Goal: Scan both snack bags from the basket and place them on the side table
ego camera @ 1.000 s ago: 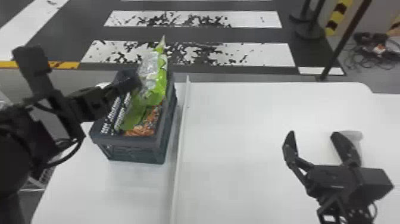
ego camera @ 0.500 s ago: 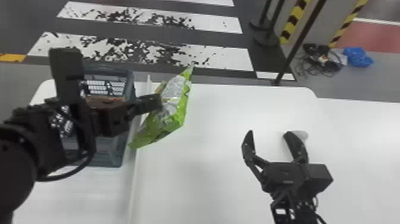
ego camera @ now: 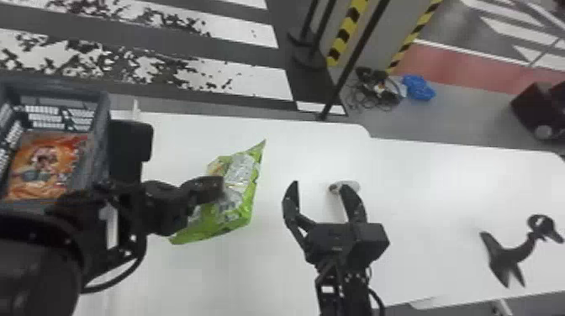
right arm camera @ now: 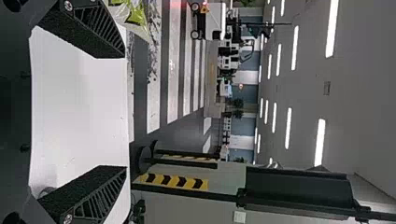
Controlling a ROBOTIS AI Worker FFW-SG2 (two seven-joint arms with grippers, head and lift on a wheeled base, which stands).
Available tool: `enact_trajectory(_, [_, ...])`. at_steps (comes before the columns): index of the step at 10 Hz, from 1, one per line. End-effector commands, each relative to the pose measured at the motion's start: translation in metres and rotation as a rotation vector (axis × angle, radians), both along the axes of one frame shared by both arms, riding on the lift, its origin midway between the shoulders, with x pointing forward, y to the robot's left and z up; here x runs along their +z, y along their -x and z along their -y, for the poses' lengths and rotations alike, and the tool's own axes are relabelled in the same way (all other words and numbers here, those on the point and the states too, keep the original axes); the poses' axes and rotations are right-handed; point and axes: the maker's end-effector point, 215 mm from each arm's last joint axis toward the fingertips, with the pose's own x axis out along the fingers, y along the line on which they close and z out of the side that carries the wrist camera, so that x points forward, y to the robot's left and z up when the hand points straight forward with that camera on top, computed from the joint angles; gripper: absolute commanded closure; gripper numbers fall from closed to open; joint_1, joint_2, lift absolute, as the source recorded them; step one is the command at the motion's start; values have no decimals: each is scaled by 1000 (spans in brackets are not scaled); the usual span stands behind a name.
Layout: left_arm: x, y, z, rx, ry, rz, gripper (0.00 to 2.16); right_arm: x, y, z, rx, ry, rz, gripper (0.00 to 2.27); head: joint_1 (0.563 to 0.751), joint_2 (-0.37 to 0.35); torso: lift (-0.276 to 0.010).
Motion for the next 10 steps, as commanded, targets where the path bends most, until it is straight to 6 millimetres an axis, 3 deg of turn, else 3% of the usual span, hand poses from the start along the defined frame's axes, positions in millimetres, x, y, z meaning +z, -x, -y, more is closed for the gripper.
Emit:
enact_trajectory(1, [-15, 8, 21, -15, 11, -14, 1558, -1, 1, 2, -9, 0, -4, 63, 695, -350, -75])
enact_trajectory(2, [-18, 14, 29, -6, 15, -19, 66, -1, 1, 4, -20, 2, -1, 53, 695, -350, -75])
enact_trajectory(3, [-15, 15, 29, -3, 14, -13, -2, -1, 1, 3, -19, 1, -5, 73, 695, -350, -75])
enact_trajectory(5, [5, -7, 1, 66, 3, 70, 56, -4, 2, 3, -19, 1, -11, 73, 695, -350, -75])
enact_trajectory(7, [38, -38, -50, 177, -53, 230, 73, -5, 1, -5, 2, 15, -15, 117, 695, -350, -75])
enact_trajectory(9, [63, -61, -112, 287, -61, 324, 76, -12, 1, -21, 53, 33, -41, 481, 695, -284, -75])
enact_trajectory(10, [71, -67, -147, 348, -68, 373, 80, -18, 1, -32, 102, 43, -59, 792, 695, -255, -75])
